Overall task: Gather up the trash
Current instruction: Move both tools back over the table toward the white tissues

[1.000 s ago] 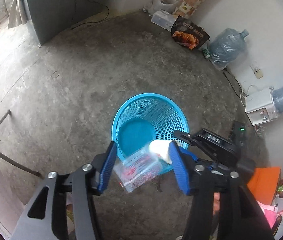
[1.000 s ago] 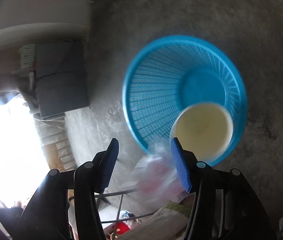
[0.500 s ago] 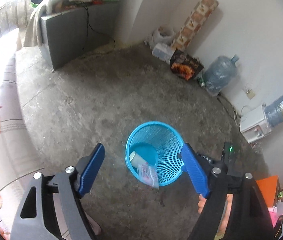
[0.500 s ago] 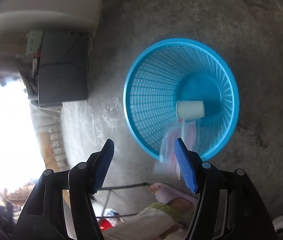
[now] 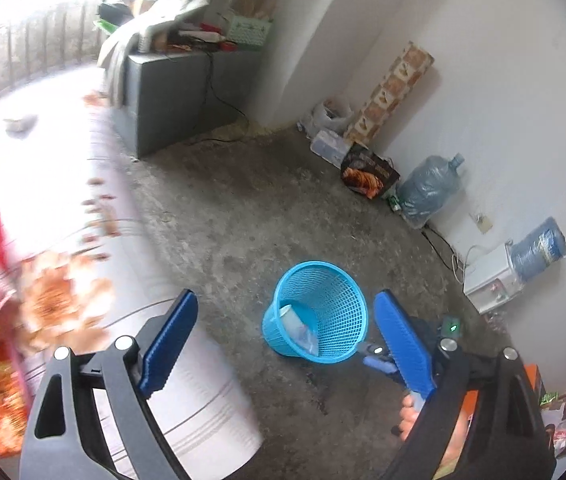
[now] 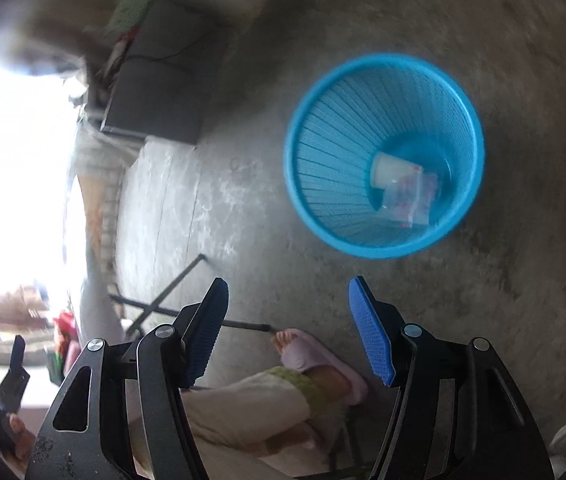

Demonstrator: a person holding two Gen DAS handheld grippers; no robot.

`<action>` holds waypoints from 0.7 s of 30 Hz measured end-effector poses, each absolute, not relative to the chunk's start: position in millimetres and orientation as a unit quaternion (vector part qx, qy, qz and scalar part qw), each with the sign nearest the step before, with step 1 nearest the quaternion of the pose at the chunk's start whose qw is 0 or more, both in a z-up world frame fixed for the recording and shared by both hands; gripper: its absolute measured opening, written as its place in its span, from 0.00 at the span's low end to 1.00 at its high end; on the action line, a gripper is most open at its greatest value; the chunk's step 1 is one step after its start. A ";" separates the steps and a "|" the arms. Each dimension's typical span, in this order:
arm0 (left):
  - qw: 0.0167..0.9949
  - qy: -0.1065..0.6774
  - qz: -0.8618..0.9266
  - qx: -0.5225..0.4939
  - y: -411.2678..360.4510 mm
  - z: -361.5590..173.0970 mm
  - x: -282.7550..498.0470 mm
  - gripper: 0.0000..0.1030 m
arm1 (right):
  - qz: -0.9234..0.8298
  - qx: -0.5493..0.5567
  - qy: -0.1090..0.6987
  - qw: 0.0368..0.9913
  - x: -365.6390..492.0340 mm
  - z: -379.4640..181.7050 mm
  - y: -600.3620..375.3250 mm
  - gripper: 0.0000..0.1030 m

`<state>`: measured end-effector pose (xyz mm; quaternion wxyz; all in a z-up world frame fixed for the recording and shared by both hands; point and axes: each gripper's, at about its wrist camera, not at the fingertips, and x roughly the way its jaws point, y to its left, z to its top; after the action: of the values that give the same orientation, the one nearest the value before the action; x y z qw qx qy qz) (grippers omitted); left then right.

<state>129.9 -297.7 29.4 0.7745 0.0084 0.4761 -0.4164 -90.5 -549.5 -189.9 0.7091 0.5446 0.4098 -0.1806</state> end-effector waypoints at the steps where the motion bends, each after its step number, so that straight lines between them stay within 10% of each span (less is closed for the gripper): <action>1: 0.776 0.474 -0.415 0.003 -285.4 33.2 131.2 0.85 | -0.177 0.530 0.412 0.720 -86.3 -179.5 -546.8 0.59; 21: 0.867 0.370 -0.257 -0.214 60.2 101.4 188.1 0.95 | 0.088 0.302 0.402 0.860 102.7 9.2 -343.8 0.60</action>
<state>188.1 60.2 101.4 0.8669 -0.2135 0.3695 -0.2575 102.7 -343.8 9.2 0.8599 0.3024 0.4018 0.0876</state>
